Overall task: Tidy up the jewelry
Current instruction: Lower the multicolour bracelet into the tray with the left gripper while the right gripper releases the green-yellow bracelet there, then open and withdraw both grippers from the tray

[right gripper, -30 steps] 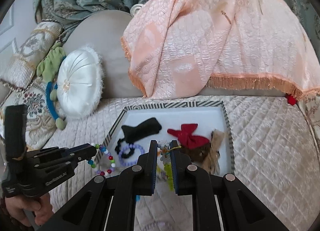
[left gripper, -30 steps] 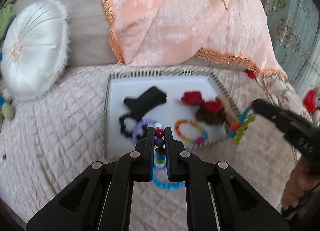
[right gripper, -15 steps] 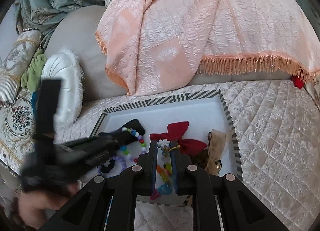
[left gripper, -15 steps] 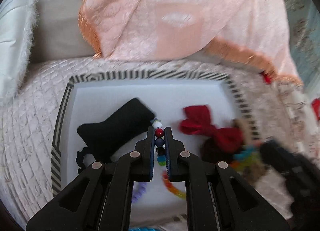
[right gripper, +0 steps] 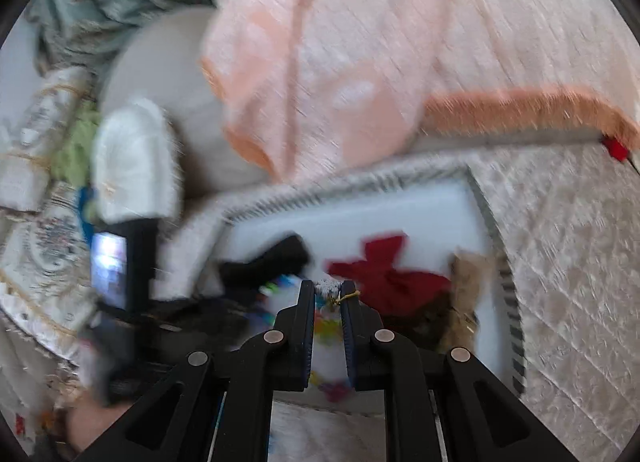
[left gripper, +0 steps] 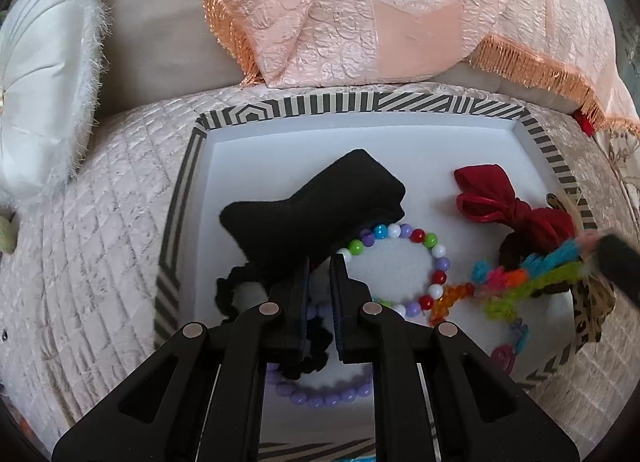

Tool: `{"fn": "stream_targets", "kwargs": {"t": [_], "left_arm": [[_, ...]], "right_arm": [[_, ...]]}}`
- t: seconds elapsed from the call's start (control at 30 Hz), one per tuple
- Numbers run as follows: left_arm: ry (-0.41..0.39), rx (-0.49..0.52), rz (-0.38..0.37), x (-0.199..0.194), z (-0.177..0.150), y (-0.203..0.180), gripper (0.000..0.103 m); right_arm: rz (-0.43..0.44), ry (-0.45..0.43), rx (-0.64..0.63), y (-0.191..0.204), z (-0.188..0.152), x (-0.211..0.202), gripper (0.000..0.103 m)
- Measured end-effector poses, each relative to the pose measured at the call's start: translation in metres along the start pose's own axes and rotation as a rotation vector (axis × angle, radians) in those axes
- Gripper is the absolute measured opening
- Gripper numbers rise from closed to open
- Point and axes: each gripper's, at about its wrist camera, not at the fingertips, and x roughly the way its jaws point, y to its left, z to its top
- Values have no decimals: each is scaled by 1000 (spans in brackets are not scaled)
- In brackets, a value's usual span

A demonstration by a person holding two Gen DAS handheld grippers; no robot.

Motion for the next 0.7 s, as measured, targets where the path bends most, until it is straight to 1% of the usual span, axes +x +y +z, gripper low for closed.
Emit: {"fn": "stream_targets", "kwargs": {"t": [0.07, 0.1, 0.13, 0.17, 0.2, 0.23, 0.37, 0.43, 0.47, 0.5, 0.53, 0.57, 0.7], "left_arm": [[-4, 9, 6, -2, -1, 2, 10], [-5, 11, 7, -4, -2, 1, 15], [-5, 12, 6, -5, -3, 2, 22], [-9, 11, 6, -6, -3, 2, 26], [-15, 10, 8, -7, -4, 3, 32], [-19, 11, 9, -8, -4, 4, 35], [-23, -5, 1, -8, -2, 7, 35], [-27, -12, 2, -10, -2, 9, 35], [-28, -12, 1, -11, -2, 10, 35], [-28, -13, 1, -11, -3, 10, 35], [-29, -14, 1, -11, -2, 11, 35], [-30, -15, 0, -12, -2, 11, 35], [-40, -26, -14, -19, -1, 13, 35]], "right_arm": [[-68, 42, 9, -10, -6, 13, 12], [-93, 67, 22, -15, -8, 18, 12], [-111, 88, 35, -20, -11, 22, 12], [-123, 106, 43, -25, -13, 25, 12], [-132, 120, 45, -29, -15, 28, 12], [-140, 132, 48, -30, -16, 29, 12], [-131, 134, 56, -32, -18, 28, 12], [-121, 118, 56, -32, -17, 23, 13], [-118, 113, 54, -32, -16, 21, 18], [-119, 107, 53, -32, -16, 20, 30], [-122, 96, 55, -32, -15, 18, 36], [-118, 77, 58, -31, -14, 15, 40], [-90, 27, 62, -27, -8, 1, 40]]}}
